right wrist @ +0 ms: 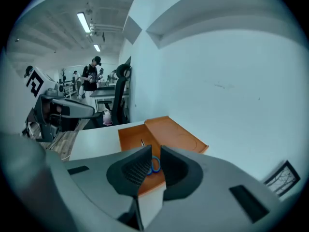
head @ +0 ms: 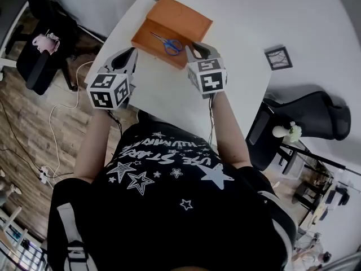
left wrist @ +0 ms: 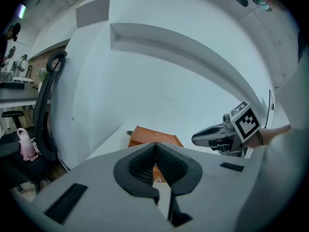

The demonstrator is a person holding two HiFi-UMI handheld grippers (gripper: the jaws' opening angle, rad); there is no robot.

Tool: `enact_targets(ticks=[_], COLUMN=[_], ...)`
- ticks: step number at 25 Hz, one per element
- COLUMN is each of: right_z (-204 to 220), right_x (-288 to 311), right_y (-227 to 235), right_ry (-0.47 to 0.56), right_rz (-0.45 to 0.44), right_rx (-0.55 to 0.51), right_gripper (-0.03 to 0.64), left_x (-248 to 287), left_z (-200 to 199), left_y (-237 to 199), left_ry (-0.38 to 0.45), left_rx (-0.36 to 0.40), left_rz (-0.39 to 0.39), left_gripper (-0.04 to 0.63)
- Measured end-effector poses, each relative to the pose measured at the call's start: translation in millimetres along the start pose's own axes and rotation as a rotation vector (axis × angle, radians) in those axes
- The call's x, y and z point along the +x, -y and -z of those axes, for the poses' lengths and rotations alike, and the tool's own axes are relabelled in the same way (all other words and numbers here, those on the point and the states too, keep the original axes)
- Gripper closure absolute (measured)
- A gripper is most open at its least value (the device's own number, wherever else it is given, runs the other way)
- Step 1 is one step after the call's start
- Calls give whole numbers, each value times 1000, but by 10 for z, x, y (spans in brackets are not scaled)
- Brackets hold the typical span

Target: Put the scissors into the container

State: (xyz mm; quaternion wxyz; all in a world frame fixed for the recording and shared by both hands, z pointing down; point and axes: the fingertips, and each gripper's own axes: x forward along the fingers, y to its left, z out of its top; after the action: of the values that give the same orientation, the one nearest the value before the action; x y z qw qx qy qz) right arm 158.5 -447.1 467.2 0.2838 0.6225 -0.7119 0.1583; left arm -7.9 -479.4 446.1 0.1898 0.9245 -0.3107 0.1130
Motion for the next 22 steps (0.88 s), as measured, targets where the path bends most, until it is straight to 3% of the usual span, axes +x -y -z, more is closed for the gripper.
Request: enact_targets(ticks=[11, 22], right_z=[368, 876], right_x=[-635, -1256], right_y=[7, -19], right_ry=[15, 49], right_rz=[-42, -82], right_rx=[59, 52], right_gripper=[563, 565], left_x=[-364, -699], left_z=[164, 530], left_y=[564, 1219], left_ry=[13, 25], left_rx=[12, 11], left_rz=[-20, -66], left_gripper=[577, 577])
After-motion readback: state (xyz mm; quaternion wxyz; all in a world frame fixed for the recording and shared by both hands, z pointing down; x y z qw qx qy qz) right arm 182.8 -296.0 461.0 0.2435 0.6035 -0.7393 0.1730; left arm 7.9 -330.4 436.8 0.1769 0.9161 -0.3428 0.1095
